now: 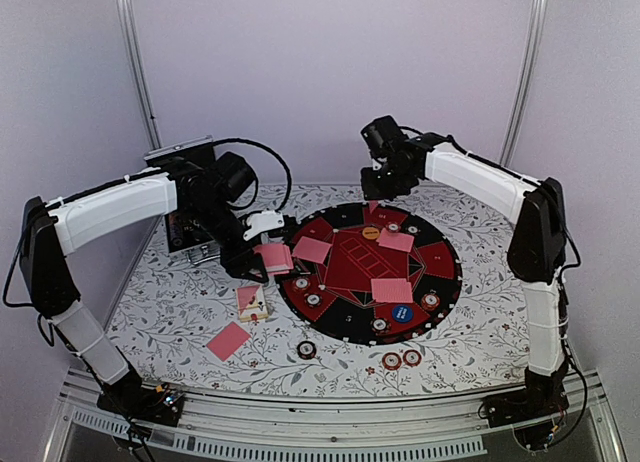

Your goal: Distribute texas hold em gaming equipment

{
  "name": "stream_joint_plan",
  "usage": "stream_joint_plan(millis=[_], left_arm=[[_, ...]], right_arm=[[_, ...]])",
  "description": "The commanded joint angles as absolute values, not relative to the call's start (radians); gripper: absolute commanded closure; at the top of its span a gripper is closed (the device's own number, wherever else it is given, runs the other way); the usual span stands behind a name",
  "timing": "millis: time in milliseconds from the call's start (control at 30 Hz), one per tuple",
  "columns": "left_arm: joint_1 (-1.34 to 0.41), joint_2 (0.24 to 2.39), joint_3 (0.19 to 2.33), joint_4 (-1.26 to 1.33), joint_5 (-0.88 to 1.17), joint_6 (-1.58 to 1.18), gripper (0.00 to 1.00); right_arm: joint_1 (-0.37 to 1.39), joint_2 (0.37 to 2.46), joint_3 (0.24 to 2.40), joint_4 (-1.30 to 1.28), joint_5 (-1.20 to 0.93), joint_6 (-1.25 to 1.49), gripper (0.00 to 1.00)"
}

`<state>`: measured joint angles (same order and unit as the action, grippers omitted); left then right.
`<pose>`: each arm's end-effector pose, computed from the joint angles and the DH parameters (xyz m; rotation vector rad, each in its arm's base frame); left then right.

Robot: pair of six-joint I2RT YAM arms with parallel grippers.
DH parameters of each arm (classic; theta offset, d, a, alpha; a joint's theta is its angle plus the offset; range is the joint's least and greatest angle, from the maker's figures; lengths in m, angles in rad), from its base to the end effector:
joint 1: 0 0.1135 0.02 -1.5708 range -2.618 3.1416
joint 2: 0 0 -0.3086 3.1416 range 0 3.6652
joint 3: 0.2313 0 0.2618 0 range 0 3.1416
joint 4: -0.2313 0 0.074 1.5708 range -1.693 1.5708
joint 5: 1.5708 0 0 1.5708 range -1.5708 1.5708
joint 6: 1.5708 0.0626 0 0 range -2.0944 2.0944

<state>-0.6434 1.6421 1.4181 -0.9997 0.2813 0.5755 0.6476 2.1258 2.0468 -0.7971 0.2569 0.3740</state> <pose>0.2691 -0.2235 0.2971 1.6460 2.2374 -0.4095 0.4303 0.3055 0.3121 -0.2172 2.4044 0.1551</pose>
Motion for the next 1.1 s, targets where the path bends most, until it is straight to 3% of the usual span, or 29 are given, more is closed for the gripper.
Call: stream_joint_plan(millis=[0,533,1067], left_arm=[[-0.628,1.612,1.417,-0.98,0.302,0.585,1.0],[-0.624,1.611,1.427,-0.987,0.302,0.586,1.0],[-0.624,1.621,1.433,-0.989,0.302,0.587,1.0]], right_arm=[[0.759,2.271,2.184,-0.955,0.692,0.227,1.0],[0.876,2.492,2.198,-0.836,0.873,0.031,1.0],[0.879,2.544,2.18,-0.798,0.615,0.069,0.96]])
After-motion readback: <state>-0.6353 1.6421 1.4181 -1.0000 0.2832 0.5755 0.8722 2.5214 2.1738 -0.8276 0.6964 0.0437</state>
